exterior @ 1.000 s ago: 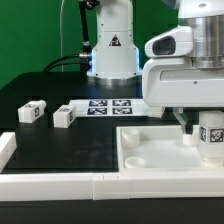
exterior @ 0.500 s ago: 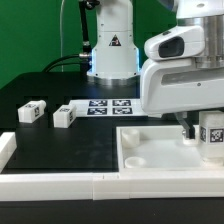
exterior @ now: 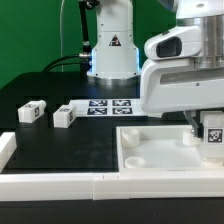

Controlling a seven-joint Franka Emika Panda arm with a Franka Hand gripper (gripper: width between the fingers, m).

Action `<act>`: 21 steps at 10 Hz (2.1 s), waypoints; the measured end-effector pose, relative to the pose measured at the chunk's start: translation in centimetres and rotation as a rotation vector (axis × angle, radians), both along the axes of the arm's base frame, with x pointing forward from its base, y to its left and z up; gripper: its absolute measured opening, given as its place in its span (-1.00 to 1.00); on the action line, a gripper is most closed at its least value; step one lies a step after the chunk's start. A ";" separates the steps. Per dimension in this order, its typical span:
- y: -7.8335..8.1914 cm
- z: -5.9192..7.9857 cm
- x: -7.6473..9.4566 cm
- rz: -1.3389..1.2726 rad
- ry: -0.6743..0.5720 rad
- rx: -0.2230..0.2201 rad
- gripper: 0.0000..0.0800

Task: Assemble one leg

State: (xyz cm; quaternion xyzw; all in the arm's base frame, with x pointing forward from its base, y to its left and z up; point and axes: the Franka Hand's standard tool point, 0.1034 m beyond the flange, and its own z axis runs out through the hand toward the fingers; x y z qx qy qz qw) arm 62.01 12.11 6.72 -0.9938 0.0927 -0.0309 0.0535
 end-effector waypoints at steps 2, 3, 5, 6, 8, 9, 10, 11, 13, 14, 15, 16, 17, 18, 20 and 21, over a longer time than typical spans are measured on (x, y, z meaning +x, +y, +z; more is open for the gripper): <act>-0.5 0.0 0.4 -0.325 0.034 0.029 -0.28; -0.5 0.0 0.5 -0.473 0.051 0.043 -0.28; -0.2 -0.1 0.4 -0.715 0.078 0.060 -0.27; 0.0 -0.1 0.4 -0.844 0.090 0.068 -0.27; 0.2 -0.1 0.4 -1.040 0.118 0.082 -0.27; 0.1 -0.2 0.5 -1.108 0.130 0.095 -0.27; 0.2 -0.2 0.5 -1.082 0.127 0.095 -0.26; 0.2 -0.2 0.5 -1.048 0.124 0.093 -0.26; 1.0 -0.3 0.3 -0.980 0.108 0.092 0.52; 1.3 -0.3 0.2 -0.776 0.080 0.061 0.52; 1.6 -0.3 0.1 -0.617 0.063 0.040 0.60; 1.3 -0.6 -0.1 -0.406 0.053 0.017 0.62; 1.0 -0.8 0.0 -0.318 0.045 0.009 0.62; 0.7 -0.8 0.1 -0.176 0.029 -0.004 0.62; 0.6 -0.7 0.2 -0.022 0.018 -0.014 0.62; 0.5 -0.6 0.3 0.103 0.008 -0.033 0.62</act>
Offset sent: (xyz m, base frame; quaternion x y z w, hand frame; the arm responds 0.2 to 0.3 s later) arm 0.0060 -0.0060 -0.0003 -0.0241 0.0013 0.2725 0.9618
